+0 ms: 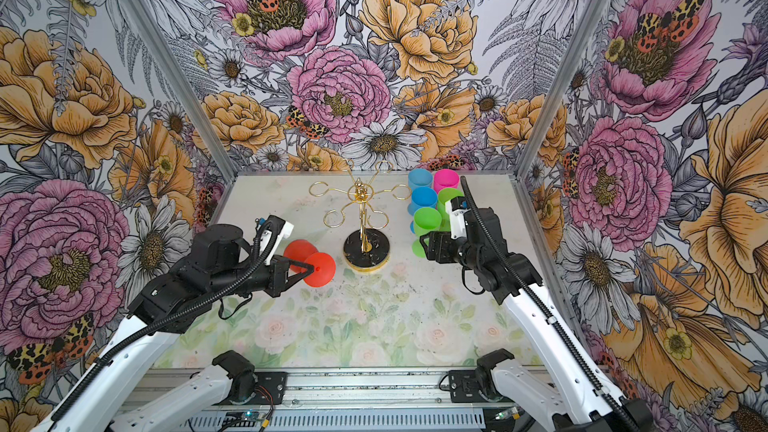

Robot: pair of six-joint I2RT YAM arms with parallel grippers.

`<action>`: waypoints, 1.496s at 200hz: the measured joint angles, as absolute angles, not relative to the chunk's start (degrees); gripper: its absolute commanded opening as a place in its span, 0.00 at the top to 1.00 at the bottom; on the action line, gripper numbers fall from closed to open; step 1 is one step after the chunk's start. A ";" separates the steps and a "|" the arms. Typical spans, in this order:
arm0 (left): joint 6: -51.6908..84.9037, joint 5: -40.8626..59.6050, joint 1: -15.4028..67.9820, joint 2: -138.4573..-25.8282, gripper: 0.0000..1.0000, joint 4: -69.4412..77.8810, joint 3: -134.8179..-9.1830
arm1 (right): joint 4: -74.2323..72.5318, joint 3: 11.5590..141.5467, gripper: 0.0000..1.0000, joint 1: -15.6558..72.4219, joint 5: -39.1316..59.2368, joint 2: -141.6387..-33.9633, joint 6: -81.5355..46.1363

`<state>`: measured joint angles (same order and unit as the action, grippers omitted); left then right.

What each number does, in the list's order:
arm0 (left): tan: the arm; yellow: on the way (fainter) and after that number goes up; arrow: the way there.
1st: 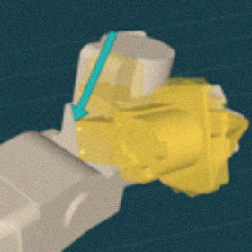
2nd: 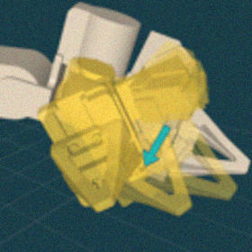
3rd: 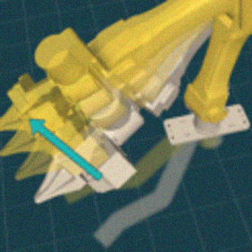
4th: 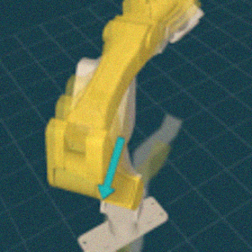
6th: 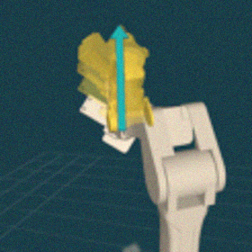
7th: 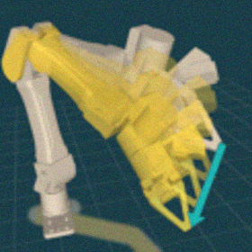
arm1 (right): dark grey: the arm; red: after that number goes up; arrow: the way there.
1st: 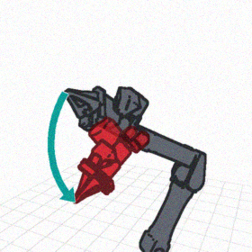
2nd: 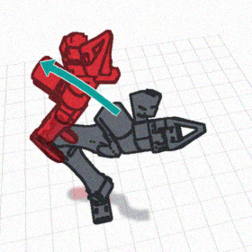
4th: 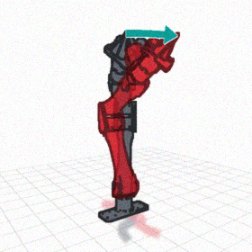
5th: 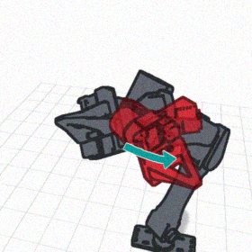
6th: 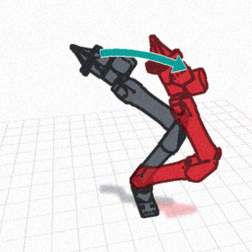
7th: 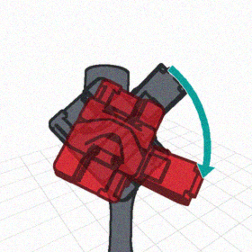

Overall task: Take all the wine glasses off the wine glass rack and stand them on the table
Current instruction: 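Carry the red glass by its foot toward the robot with the left gripper, then grasp the red glass's bowl with the right gripper from the left gripper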

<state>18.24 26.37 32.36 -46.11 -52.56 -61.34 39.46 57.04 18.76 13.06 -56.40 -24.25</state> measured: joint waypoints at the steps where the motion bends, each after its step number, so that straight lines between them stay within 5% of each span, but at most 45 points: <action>1: 18.24 26.37 32.53 -46.09 1.00 -52.56 -61.34 | 39.51 57.08 0.24 18.76 13.06 -56.49 -24.27; 95: 14.96 25.43 54.65 -42.92 1.00 -34.20 -50.78 | 49.58 64.40 0.25 18.83 13.34 -60.20 -25.54; 299: -29.06 8.69 72.03 -50.89 1.00 -21.67 -41.67 | 60.40 73.06 0.27 21.71 18.06 -66.57 -22.48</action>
<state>-29.06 8.69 72.03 -50.89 -21.67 -41.67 60.40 73.06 21.71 18.06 -66.57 -22.48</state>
